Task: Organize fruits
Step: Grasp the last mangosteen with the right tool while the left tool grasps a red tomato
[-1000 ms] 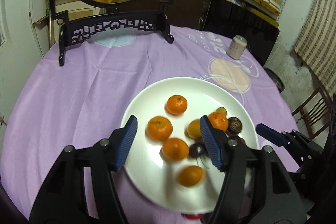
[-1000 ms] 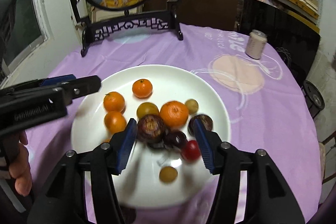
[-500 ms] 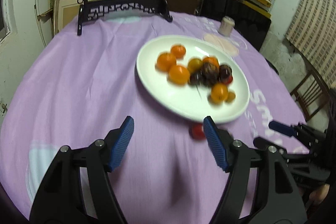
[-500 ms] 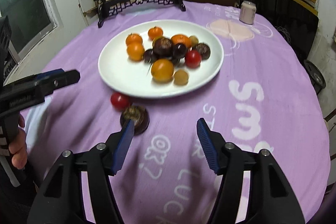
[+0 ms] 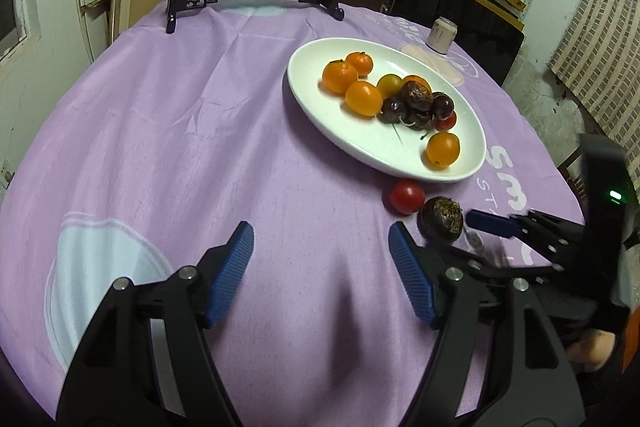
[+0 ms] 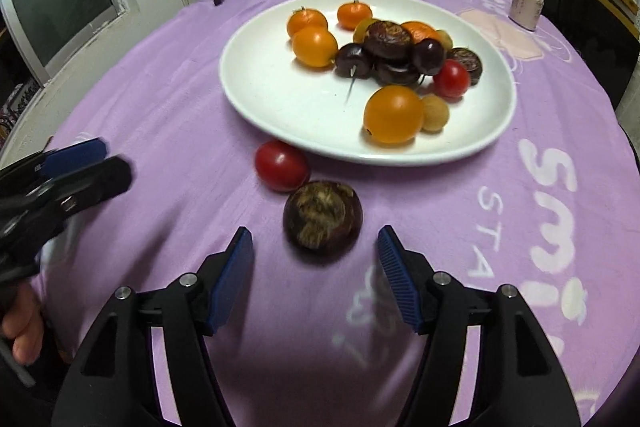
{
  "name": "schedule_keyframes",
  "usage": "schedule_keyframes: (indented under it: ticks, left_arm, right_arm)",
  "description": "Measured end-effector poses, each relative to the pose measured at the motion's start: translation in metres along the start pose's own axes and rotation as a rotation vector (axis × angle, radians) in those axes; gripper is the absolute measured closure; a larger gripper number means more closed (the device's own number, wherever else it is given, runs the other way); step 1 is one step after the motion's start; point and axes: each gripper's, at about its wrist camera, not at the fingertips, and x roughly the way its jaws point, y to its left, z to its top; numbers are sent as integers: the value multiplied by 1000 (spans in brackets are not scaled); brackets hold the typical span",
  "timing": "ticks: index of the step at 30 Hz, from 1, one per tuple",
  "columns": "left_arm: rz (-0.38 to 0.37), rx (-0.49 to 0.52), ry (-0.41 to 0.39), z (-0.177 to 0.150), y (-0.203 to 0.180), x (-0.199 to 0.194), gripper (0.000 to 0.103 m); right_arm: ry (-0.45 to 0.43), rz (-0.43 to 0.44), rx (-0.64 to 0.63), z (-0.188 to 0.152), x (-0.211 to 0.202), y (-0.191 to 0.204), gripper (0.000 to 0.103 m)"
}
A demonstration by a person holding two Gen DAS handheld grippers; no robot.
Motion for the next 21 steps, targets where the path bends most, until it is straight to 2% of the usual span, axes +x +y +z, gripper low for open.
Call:
schedule_keyframes:
  ticks: [4,6,7,14,21]
  left_arm:
    - [3,4,-10,-1,-3,-4,31]
    - [5,8,-11,0,-5,-4,31]
    - [4,10,-8,0,-6,-3,31]
    - [11,58,19,1,-27,4,31]
    - [18,151,84,6,-69,35,31]
  right_arm:
    - [-18,-55,-41,1,6,5,38]
    - [-34,-45,-52,-2,5,6,47]
    - [-41,-41,-54,-2,3,5,60]
    - [-44,17,20,-19,-18,-16,60]
    - [-69,-3,81,-47,-44,-48,60]
